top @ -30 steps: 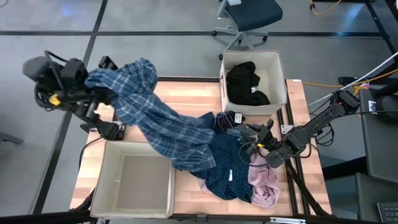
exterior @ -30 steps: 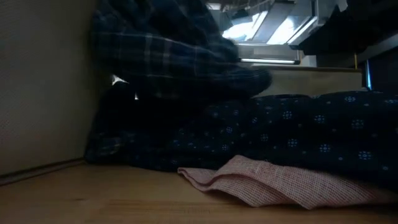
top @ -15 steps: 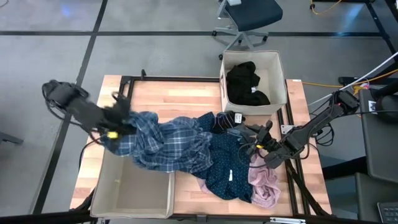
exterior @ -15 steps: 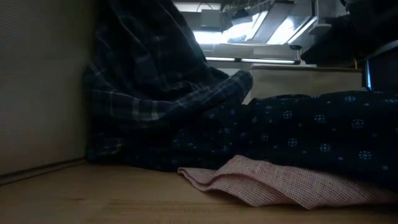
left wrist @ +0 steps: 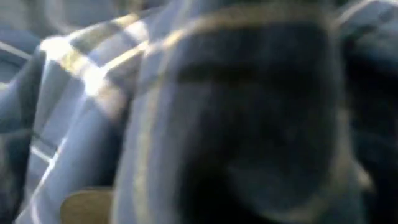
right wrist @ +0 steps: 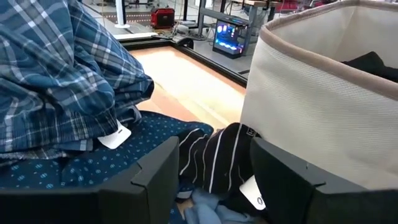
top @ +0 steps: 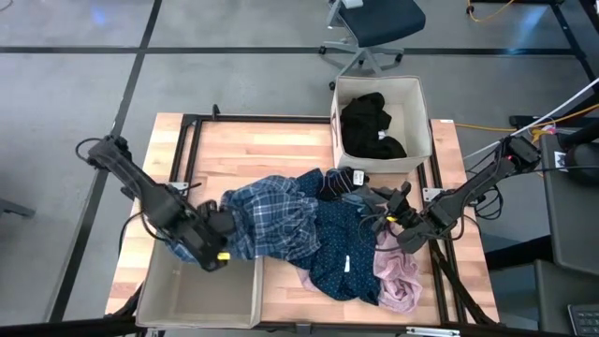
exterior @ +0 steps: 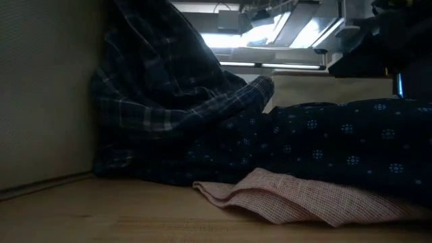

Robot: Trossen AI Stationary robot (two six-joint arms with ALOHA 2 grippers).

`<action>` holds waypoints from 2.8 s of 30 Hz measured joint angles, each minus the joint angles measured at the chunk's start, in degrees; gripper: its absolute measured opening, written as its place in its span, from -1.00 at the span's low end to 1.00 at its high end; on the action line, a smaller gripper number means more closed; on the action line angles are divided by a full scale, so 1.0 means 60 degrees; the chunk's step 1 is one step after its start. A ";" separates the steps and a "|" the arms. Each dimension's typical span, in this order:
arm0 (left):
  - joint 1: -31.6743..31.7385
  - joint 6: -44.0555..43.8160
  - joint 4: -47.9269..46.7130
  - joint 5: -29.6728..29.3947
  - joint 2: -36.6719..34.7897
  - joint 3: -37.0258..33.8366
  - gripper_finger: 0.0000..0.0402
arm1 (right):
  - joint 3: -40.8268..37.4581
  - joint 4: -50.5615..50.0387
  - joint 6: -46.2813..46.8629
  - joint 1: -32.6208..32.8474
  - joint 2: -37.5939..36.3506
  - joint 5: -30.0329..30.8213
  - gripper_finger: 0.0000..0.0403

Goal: Sort clothes
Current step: Put the blue pants into the bottom laundry organizer

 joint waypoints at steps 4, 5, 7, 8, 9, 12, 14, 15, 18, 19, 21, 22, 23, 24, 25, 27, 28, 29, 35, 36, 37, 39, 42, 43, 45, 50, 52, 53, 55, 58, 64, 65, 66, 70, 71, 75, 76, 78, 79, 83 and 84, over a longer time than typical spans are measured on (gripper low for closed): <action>-0.0018 -0.0297 0.0678 0.0016 0.0519 -0.0998 -0.97 | 0.0000 -0.0047 -0.0030 0.0002 0.0000 0.0076 0.00; -0.0011 -0.0342 0.0790 0.0008 0.0634 -0.1155 -0.97 | 0.0000 -0.0068 -0.0029 0.0000 0.0000 0.0075 0.00; -0.0011 -0.0420 0.0933 -0.0108 0.0872 -0.1384 -0.97 | 0.0000 -0.0092 -0.0030 0.0000 0.0000 0.0074 0.00; 0.0000 -0.0417 0.0939 -0.0174 0.0975 -0.1434 -0.97 | 0.0000 -0.0090 -0.0030 0.0003 0.0000 0.0076 0.00; 0.0041 -0.0417 0.0924 -0.0209 0.1061 -0.1435 -0.96 | 0.0000 -0.0099 -0.0033 0.0003 0.0000 0.0076 0.00; 0.0214 -0.0529 0.0987 -0.0204 0.1127 -0.1429 -0.87 | 0.0000 -0.0141 -0.0034 0.0000 0.0000 0.0084 0.00; 0.0297 -0.0681 0.1045 -0.0160 0.1080 -0.1429 -0.77 | 0.0000 -0.0173 -0.0034 0.0000 0.0000 0.0091 0.00; 0.0315 -0.0753 0.1081 -0.0128 0.1038 -0.1429 -0.71 | 0.0000 -0.0173 -0.0034 0.0000 0.0000 0.0091 0.00; 0.0317 -0.1036 0.1222 0.0596 0.0845 -0.1432 -0.50 | 0.0000 -0.0208 -0.0034 0.0000 0.0000 0.0098 0.00; 0.0321 -0.1098 0.1229 0.0851 0.0815 -0.1422 -0.43 | 0.0000 -0.0248 -0.0034 0.0000 0.0000 0.0098 0.00; 0.0345 -0.1135 0.1153 0.1450 0.0658 -0.1331 -0.31 | 0.0000 -0.0323 -0.0027 0.0001 0.0000 0.0105 0.00; 0.0365 -0.1139 0.1122 0.1780 0.0569 -0.1222 -0.26 | 0.0000 -0.0337 -0.0026 0.0000 0.0000 0.0106 0.00; 0.0395 -0.1136 0.1099 0.2180 0.0463 -0.1120 -0.22 | 0.0000 -0.0336 -0.0023 0.0000 0.0000 0.0107 0.00; 0.0435 -0.1141 0.0954 0.2572 0.0373 -0.1008 -0.19 | 0.0000 -0.0334 -0.0023 0.0000 0.0000 0.0126 0.00; 0.0509 -0.1259 0.0778 0.2898 0.0273 -0.0896 -0.17 | 0.0000 -0.0337 -0.0023 0.0000 0.0000 0.0158 0.00; 0.0578 -0.1540 0.0667 0.3153 -0.0042 -0.0656 -0.15 | 0.0000 -0.0333 -0.0020 -0.0004 0.0000 0.0171 0.00; 0.0598 -0.1647 0.0628 0.3167 -0.0225 -0.0527 -0.14 | 0.0000 -0.0330 -0.0020 -0.0004 0.0000 0.0172 0.00; 0.0623 -0.1729 0.0601 0.3195 -0.0416 -0.0417 -0.14 | 0.0000 -0.0330 -0.0020 -0.0004 0.0003 0.0168 0.00; 0.0805 -0.1871 0.0600 0.2849 -0.1492 0.0282 -0.18 | 0.0004 -0.0272 0.0019 -0.0015 0.0306 0.0189 0.00; 0.0858 -0.1735 0.0617 0.2528 -0.1650 0.0420 -0.19 | 0.0004 -0.0269 0.0029 -0.0015 0.0384 0.0234 0.00; 0.0940 -0.1616 0.0657 0.2127 -0.1773 0.0518 -0.19 | 0.0004 -0.0258 0.0041 -0.0015 0.0456 0.0265 0.00; 0.1211 -0.1162 0.1040 0.1290 -0.1995 0.0594 -0.20 | 0.0004 -0.0228 0.0053 -0.0015 0.0571 0.0346 0.00; 0.1802 0.0538 0.2461 0.0139 -0.2088 0.0618 -0.20 | 0.0004 -0.0224 0.0053 -0.0018 0.0655 0.0343 0.00; 0.1987 0.1262 0.2983 -0.0129 -0.2044 0.0618 -0.20 | 0.0004 -0.0224 0.0054 -0.0018 0.0662 0.0346 0.00; 0.2412 0.2708 0.4066 -0.0576 -0.1787 0.0618 -0.20 | 0.0004 -0.0224 0.0053 -0.0018 0.0663 0.0346 0.00; 0.3518 0.5944 0.6532 -0.0501 -0.0642 0.0618 -0.20 | 0.0004 -0.0224 0.0017 -0.0018 0.0663 0.0346 0.00; 0.3991 0.6706 0.7203 0.0091 -0.0092 0.0615 -0.20 | 0.0004 -0.0228 0.0013 -0.0018 0.0663 0.0342 0.00; 0.4210 0.6890 0.7448 0.0467 0.0181 0.0615 -0.20 | 0.0004 -0.0228 0.0011 -0.0018 0.0663 0.0342 0.00; 0.4615 0.7053 0.7608 0.1139 0.0751 0.0680 -0.20 | 0.0004 -0.0237 0.0009 -0.0018 0.0663 0.0339 0.00; 0.5013 0.7355 0.6828 0.1483 0.1780 0.1343 -0.20 | 0.0004 -0.0251 0.0006 -0.0018 0.0663 0.0335 0.00; 0.5198 0.8035 0.4685 0.1513 0.3780 0.3469 -0.20 | 0.0004 -0.0315 -0.0012 -0.0018 0.0663 0.0331 0.00; 0.5198 0.8021 0.4312 0.1515 0.4066 0.3783 -0.20 | 0.0004 -0.0318 -0.0012 -0.0018 0.0663 0.0331 0.00; 0.5210 0.7974 0.3940 0.1520 0.4339 0.4075 -0.20 | 0.0004 -0.0322 -0.0012 -0.0018 0.0663 0.0330 0.00; 0.5238 0.7508 0.2446 0.1530 0.5238 0.4924 -0.20 | 0.0004 -0.0336 -0.0013 -0.0018 0.0663 0.0292 0.00; 0.5239 0.7497 0.2207 0.1530 0.5372 0.5001 -0.20 | 0.0005 -0.0333 -0.0012 -0.0020 0.0663 0.0246 0.00; 0.5228 0.7483 0.1769 0.1697 0.5860 0.5011 -0.20 | 0.0011 -0.0348 -0.0012 -0.0018 0.0688 0.0237 0.00; 0.5221 0.7481 0.1652 0.1810 0.5980 0.5011 -0.20 | 0.0011 -0.0341 -0.0012 -0.0018 0.0688 0.0237 0.00; 0.5217 0.7479 0.1465 0.2003 0.6209 0.5011 -0.20 | 0.0011 -0.0341 -0.0012 -0.0018 0.0688 0.0240 0.00; 0.5217 0.7478 0.1372 0.2093 0.6302 0.5011 -0.20 | 0.0011 -0.0344 -0.0012 -0.0018 0.0688 0.0237 0.00; 0.5186 0.7482 0.1237 0.2331 0.6776 0.5015 -0.20 | 0.0011 -0.0340 -0.0012 -0.0018 0.0688 0.0229 0.00; 0.5174 0.7508 0.1230 0.2362 0.6874 0.5015 -0.20 | 0.0011 -0.0331 -0.0009 -0.0018 0.0688 0.0219 0.00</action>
